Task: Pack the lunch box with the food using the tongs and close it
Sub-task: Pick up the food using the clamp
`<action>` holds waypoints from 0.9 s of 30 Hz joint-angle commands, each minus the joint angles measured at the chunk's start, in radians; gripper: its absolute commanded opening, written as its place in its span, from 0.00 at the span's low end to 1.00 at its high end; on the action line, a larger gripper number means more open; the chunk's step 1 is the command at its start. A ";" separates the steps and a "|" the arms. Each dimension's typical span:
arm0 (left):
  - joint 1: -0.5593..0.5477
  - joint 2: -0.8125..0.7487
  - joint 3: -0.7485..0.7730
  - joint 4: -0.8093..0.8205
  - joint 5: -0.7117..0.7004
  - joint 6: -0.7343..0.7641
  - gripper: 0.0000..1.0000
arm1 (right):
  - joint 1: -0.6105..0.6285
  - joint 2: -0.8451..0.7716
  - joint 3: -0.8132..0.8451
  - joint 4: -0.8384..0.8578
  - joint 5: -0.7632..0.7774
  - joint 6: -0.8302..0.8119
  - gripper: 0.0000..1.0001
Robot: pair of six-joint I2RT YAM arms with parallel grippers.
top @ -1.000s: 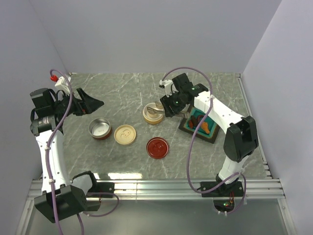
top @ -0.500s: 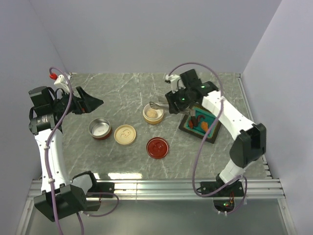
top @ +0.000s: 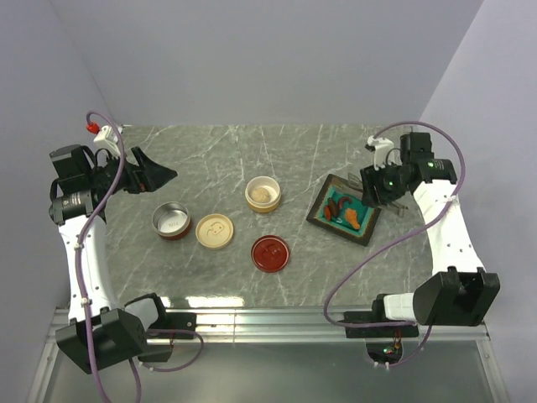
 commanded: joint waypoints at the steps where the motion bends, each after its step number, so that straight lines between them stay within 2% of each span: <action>1: 0.006 0.007 0.045 0.015 0.029 0.014 0.99 | -0.054 -0.048 -0.047 -0.092 -0.007 -0.100 0.59; 14: 0.004 0.005 0.036 0.004 0.024 0.040 0.98 | -0.087 -0.081 -0.188 -0.069 0.074 -0.082 0.59; 27: 0.006 0.002 0.035 -0.004 -0.007 0.063 0.98 | -0.087 -0.009 -0.206 0.010 0.108 -0.051 0.59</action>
